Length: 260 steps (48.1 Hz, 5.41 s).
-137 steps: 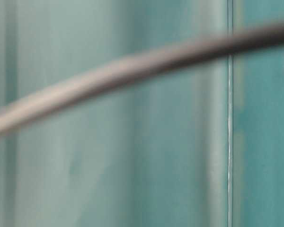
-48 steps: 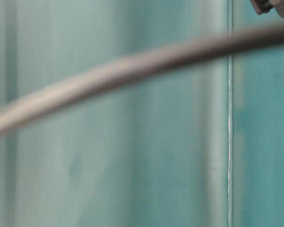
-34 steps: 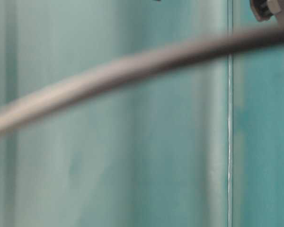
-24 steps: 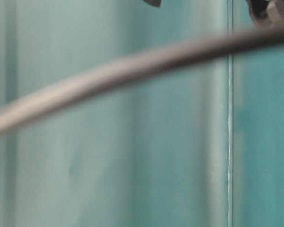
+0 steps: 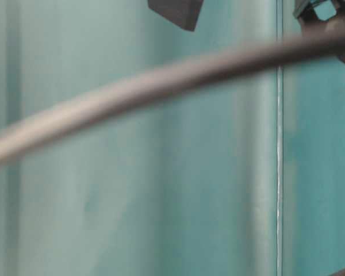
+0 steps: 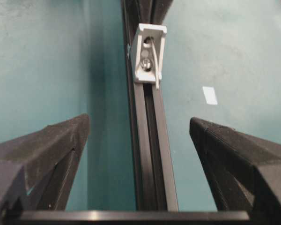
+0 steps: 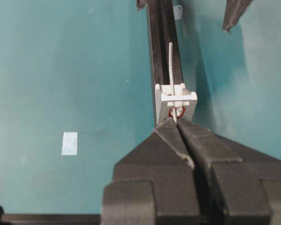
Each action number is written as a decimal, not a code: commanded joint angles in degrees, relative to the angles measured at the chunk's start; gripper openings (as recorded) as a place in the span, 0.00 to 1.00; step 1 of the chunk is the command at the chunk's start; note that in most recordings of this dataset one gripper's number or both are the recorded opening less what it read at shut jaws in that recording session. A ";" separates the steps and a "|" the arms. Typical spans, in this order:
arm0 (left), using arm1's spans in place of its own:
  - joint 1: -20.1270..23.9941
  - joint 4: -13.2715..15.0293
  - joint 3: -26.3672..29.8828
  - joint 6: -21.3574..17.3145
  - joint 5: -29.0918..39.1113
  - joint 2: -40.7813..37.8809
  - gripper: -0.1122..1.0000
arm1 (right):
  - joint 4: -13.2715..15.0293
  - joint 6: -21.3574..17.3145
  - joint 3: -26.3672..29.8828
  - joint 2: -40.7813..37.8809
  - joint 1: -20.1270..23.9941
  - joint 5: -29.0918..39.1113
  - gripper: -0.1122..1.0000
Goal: Insert the wire through the hole in the metal fitting marked with a red label.
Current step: 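Push the wire tip through the red-ringed hole in the fitting, then move the left gripper to the wire tip emerging past the fitting, then open the right gripper and grasp the wire tip with the left gripper, then pull the wire leftward through the hole with the left gripper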
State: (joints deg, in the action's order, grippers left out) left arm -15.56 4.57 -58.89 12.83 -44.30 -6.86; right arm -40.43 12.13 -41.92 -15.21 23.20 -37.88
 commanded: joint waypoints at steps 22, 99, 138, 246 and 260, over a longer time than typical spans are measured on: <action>0.79 -0.09 6.50 1.41 3.69 -2.37 0.62 | 0.35 0.09 0.70 0.88 -0.26 -0.26 0.09; 0.09 -0.88 7.73 1.05 5.19 -2.72 0.01 | 0.35 -0.62 0.70 0.88 -0.26 0.35 0.09; -0.09 -0.88 4.83 1.32 14.50 3.60 0.01 | 0.35 -0.62 -0.79 2.55 0.62 0.44 0.94; 2.20 -1.41 -7.03 0.18 22.94 21.18 0.86 | 0.26 -0.18 -5.45 8.96 0.35 0.00 0.93; 5.10 -1.41 -7.91 -3.87 22.94 26.37 0.86 | 0.35 0.44 -9.67 13.36 -1.23 -1.23 0.93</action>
State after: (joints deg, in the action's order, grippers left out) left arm -11.43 3.34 -66.88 9.40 -20.83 17.75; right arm -40.25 12.39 -51.33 -4.39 22.50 -38.23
